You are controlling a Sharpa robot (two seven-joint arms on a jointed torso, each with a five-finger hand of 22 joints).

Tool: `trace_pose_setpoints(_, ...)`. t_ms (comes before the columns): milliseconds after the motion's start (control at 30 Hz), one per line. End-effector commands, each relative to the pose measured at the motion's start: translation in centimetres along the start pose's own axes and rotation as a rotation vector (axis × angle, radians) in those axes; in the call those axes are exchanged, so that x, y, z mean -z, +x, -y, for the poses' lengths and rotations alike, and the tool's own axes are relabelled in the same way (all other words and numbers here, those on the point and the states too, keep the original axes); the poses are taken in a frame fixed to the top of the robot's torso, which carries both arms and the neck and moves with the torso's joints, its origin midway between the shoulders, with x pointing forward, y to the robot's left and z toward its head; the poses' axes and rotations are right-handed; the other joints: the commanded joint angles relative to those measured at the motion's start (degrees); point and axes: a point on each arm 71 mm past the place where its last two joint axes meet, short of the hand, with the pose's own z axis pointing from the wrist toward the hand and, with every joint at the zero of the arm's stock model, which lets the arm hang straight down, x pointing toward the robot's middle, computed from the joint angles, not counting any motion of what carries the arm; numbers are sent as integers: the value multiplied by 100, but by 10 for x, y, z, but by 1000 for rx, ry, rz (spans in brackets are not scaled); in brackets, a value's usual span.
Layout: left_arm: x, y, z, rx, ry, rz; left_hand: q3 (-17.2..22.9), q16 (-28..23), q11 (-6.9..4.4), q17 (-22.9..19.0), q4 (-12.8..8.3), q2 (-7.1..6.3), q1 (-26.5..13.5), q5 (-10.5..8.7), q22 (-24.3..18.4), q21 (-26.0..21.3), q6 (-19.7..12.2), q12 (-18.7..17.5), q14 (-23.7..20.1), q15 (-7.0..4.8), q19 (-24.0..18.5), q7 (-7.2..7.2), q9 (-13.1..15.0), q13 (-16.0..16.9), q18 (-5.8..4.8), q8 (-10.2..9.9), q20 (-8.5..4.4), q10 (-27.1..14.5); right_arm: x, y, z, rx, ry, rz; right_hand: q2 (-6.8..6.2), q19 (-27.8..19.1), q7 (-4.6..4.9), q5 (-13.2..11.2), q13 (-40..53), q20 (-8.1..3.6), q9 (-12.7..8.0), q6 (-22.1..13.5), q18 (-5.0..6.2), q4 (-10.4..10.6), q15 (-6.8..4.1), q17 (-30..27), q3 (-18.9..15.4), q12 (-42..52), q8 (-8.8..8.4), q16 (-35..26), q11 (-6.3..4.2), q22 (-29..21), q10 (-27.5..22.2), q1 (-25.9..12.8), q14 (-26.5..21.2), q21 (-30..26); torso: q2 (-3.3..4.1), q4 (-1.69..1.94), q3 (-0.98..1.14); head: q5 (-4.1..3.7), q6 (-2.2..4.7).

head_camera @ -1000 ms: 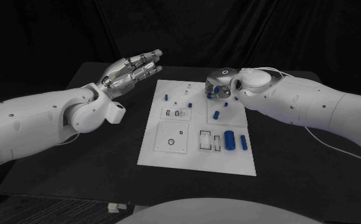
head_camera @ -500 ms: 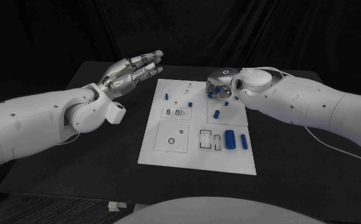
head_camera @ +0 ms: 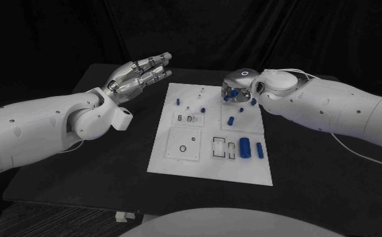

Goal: Assemble the parts on the task board

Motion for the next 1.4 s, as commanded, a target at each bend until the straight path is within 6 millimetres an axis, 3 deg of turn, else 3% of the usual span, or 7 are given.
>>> trace_pose_setpoints(33,2,0,7,-18,79,23,308,-64,0,-61,-2,-39,-92,60,-20,2,67,-100,-12,-63,-83,-39,84,43,99,44,-45,-20,4,-22,3,17,2,71,-122,27,21,-74,96,-41,191,164,-105,-60,-65,110,194,-44,190,92,-54,111,243,59,16,168,7,-2,-5,41,-20)
trace_pose_setpoints(233,4,2,11,-46,91,56,317,-64,19,-61,33,-80,-152,72,-44,-43,100,-59,-12,-66,-140,-25,88,50,104,50,-152,-14,9,-53,8,42,11,118,-122,34,19,-93,93,-41,196,164,-109,-58,-66,114,192,-52,189,93,-55,129,246,53,17,179,55,19,3,56,-15)
trace_pose_setpoints(367,5,5,15,-57,106,69,288,-64,0,-61,104,-95,-209,56,-47,-48,101,-51,-12,-97,-147,-42,87,50,110,49,-204,-14,8,-68,9,58,14,142,-120,33,19,-96,93,-41,198,164,-109,-59,-66,119,193,-53,189,96,-56,127,247,54,18,178,115,58,25,68,41)
trace_pose_setpoints(533,6,7,19,-61,116,72,289,-64,-22,-61,119,-93,-206,53,-48,-51,82,-63,-12,-116,-150,-62,84,48,110,44,-224,-20,2,-77,8,70,16,157,-112,37,21,-109,88,-41,202,155,-111,-57,-66,125,197,-66,183,99,-55,138,245,54,19,183,179,113,28,61,96)
trace_pose_setpoints(800,10,8,24,-72,121,86,317,-64,-16,-61,122,-63,-181,62,-45,-47,97,-30,-12,-116,-145,-60,86,53,112,47,-237,-14,-10,-85,4,76,13,177,-107,136,49,-115,79,-41,219,120,-153,-36,-62,308,191,-105,159,218,-39,327,263,15,83,317,288,193,29,39,224)
trace_pose_setpoints(1067,9,10,25,-66,121,79,336,-64,-5,-61,131,-43,-168,68,-42,-43,99,-20,-12,-98,-141,-53,85,54,112,47,-234,-11,-20,-84,-2,74,4,175,-112,145,53,-134,81,-40,228,118,-157,-33,-59,312,184,-108,155,223,-39,345,289,4,90,329,355,275,37,26,261)
trace_pose_setpoints(1400,9,11,25,-57,117,68,356,-64,10,-61,137,-35,-150,69,-39,-39,83,-11,-12,-55,-137,-48,83,55,110,43,-219,-8,-27,-79,-9,54,3,144,-114,136,67,-167,73,-33,234,84,-155,-36,-47,288,186,-140,129,207,-25,338,284,-1,83,320,438,400,47,-99,352)
